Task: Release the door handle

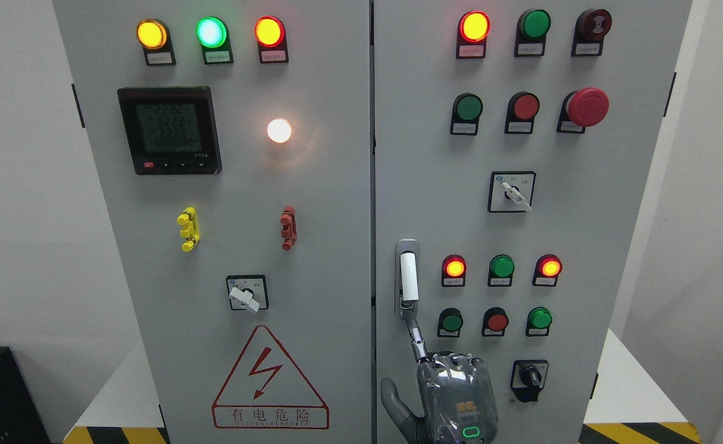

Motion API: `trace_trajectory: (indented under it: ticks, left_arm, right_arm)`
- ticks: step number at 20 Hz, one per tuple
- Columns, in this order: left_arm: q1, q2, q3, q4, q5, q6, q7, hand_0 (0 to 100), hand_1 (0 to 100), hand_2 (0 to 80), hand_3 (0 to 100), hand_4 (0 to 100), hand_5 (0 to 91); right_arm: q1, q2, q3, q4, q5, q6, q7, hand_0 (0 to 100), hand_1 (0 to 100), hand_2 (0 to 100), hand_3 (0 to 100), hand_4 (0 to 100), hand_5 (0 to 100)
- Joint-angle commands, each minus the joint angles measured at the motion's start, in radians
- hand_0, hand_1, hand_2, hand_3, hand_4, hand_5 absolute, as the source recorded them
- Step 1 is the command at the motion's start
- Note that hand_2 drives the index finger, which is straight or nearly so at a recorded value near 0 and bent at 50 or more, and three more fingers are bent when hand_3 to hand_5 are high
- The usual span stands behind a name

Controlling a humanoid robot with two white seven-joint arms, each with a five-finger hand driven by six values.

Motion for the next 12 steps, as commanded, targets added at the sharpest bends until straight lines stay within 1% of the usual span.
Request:
trace_trajectory:
  ticks: [1,7,12]
  left_arm:
    - [0.000,0.000,-0.021,-0.020,0.000,0.000,0.000,0,0,2.4,9,1,0.0]
    - [0.000,0.000,-0.021,-0.020,0.000,0.000,0.000,0,0,2.4,9,1,0.0]
    - [0.000,0.000,-0.021,-0.020,0.000,0.000,0.000,0,0,2.4,9,1,0.0]
  right_arm:
    - [0.005,0.000,-0.002,0.000,-0.001,0.000,-0.002,43,31,3,100,100,98]
    - [0.010,0.000,0.000,-0.014,-0.001,-0.002,-0.003,43,31,3,100,100,98]
    - [0.010,0.000,0.006,-0.057,-0.001,-0.008,-0.005,42,31,3,100,100,98]
